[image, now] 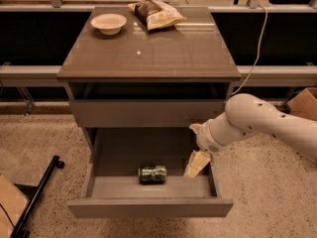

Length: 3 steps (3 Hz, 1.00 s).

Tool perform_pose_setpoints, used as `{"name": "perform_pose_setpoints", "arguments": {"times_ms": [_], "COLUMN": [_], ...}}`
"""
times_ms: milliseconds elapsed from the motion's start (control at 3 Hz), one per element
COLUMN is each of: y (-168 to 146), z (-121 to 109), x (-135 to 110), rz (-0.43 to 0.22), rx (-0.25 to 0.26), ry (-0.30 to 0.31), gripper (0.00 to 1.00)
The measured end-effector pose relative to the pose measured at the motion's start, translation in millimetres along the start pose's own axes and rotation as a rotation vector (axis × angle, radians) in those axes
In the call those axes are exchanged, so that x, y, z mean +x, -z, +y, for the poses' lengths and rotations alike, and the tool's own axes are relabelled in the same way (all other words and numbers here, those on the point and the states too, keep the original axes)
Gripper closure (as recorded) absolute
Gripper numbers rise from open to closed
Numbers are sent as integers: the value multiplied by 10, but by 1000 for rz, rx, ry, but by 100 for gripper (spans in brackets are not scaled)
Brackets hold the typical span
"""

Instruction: Pick green can from middle drawer and place on counter

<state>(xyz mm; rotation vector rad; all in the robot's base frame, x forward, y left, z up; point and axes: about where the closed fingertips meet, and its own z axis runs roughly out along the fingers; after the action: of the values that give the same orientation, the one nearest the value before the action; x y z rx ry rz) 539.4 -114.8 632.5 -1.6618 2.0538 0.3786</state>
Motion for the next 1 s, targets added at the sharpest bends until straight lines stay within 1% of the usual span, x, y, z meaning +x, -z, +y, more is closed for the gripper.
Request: {"name": "perform_pose_setpoints", "arguments": {"times_ms": [333, 667, 1000], "y": [-299, -768, -1292], "z": [9, -65, -138], "x": [35, 60, 116], "rz": [-27, -86, -134], "rx": [4, -3, -38], "ry": [-28, -54, -86], "gripper": [0, 0, 0]}}
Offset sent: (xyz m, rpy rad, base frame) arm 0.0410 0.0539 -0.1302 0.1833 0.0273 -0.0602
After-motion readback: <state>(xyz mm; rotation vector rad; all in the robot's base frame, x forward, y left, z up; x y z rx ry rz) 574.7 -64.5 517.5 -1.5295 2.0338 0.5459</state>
